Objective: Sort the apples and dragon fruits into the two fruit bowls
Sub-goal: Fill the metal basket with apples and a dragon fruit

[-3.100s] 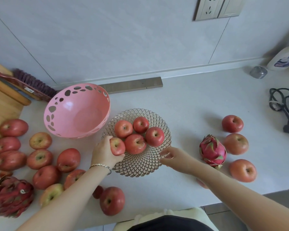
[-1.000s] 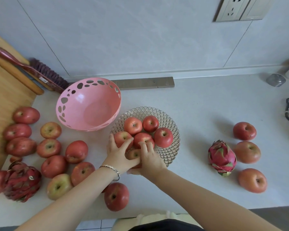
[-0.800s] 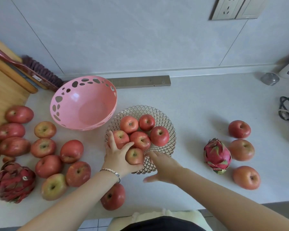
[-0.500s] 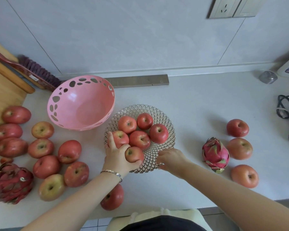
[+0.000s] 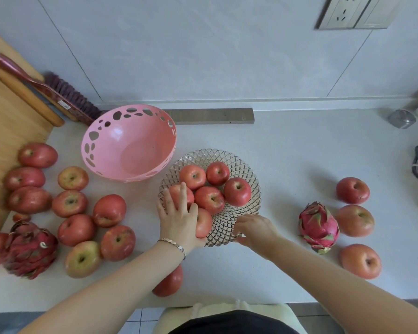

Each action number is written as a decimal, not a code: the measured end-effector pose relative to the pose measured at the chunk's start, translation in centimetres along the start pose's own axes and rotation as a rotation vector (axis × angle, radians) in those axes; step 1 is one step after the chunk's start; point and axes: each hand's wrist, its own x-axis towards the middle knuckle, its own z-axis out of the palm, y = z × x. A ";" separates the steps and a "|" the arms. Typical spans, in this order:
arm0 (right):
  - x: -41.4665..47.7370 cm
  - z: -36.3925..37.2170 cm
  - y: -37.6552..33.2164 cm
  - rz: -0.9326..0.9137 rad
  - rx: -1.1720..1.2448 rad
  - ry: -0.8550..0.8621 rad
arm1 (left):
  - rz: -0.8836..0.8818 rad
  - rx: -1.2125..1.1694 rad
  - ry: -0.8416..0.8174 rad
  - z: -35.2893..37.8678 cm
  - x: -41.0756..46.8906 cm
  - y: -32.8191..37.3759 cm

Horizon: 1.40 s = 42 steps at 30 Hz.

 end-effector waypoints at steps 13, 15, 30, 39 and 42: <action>0.0 -2.7 -5.2 -0.074 0.018 -0.080 | 0.043 -0.691 0.222 -0.9 -0.5 -3.9; 0.3 -3.1 -8.0 -0.215 0.094 -0.062 | -0.121 -0.839 0.256 -0.9 -0.7 -5.0; 2.8 1.7 -13.4 -0.367 0.030 -0.123 | -0.394 -1.070 0.194 -1.0 -1.8 -7.4; -0.5 -4.8 -3.1 0.165 0.349 0.152 | -0.154 -0.847 0.143 -0.6 -1.5 -3.2; -0.4 -4.1 -1.0 0.219 0.322 0.049 | -0.101 -0.700 0.086 -0.1 -1.1 -1.4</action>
